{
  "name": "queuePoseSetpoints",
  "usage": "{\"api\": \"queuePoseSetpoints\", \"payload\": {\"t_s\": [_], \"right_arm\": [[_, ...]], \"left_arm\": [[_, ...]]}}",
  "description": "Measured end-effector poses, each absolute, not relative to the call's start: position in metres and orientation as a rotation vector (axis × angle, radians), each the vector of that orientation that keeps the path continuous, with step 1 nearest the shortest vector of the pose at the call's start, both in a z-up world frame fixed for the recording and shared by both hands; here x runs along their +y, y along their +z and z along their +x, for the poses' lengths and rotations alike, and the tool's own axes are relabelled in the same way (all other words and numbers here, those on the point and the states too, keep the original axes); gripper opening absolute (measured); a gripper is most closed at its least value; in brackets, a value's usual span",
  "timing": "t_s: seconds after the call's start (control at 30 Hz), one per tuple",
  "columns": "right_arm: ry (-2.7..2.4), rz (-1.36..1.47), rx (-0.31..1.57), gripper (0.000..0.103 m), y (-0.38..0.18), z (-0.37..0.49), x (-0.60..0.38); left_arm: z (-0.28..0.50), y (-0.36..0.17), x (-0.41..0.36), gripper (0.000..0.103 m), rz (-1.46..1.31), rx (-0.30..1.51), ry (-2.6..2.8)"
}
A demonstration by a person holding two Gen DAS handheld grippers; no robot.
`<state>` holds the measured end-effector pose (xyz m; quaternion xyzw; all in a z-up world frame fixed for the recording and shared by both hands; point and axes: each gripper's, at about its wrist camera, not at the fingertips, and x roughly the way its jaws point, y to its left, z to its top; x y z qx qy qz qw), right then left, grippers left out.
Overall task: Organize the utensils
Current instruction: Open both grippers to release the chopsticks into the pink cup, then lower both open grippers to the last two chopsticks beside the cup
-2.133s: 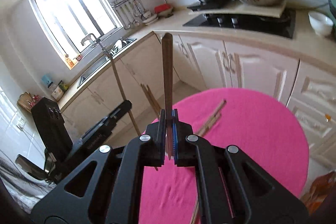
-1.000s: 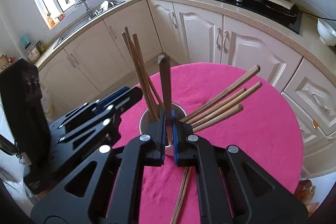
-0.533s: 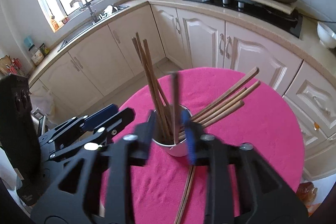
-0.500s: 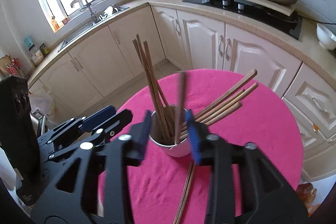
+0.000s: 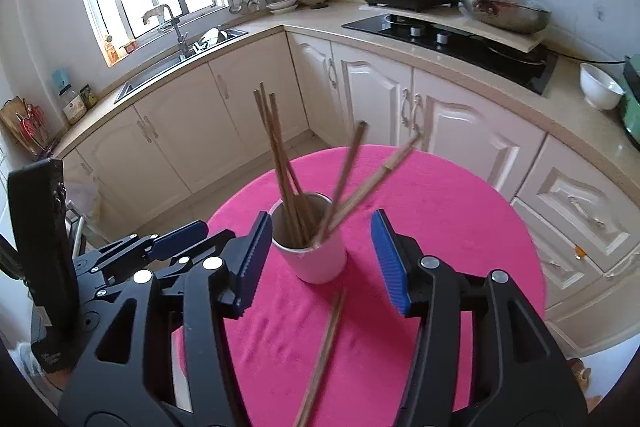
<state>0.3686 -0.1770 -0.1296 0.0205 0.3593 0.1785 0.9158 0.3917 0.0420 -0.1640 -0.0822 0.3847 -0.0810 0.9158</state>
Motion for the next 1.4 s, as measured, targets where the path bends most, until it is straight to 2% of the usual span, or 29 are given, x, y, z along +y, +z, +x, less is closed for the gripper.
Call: {"api": "queuePoseSetpoints", "payload": {"t_s": [0.23,0.7,1.07,1.23,1.3,1.4], "right_arm": [[0.303,0.06,0.818,0.054,-0.159,0.348,-0.214],[0.233,0.168,1.114,0.056,-0.26,0.313,-0.247],[0.207,0.215,1.164,0.059,-0.279,0.305,-0.262],[0.209,0.229,1.168,0.06,-0.281,0.308,-0.263],[0.212,0.228,1.171,0.061,-0.281,0.31,-0.263],[0.219,0.225,1.177,0.061,-0.282,0.313,-0.261]], "left_arm": [[0.373,-0.196,0.028,0.036,-0.128,0.9,-0.173],[0.373,-0.293,-0.011,0.036,-0.063,1.297,-0.191],[0.374,-0.324,-0.027,0.037,-0.008,1.384,-0.18],[0.381,-0.324,-0.031,0.045,0.033,1.399,-0.158],[0.387,-0.326,-0.032,0.054,0.058,1.419,-0.134],[0.394,-0.326,-0.032,0.055,0.091,1.451,-0.103]]}}
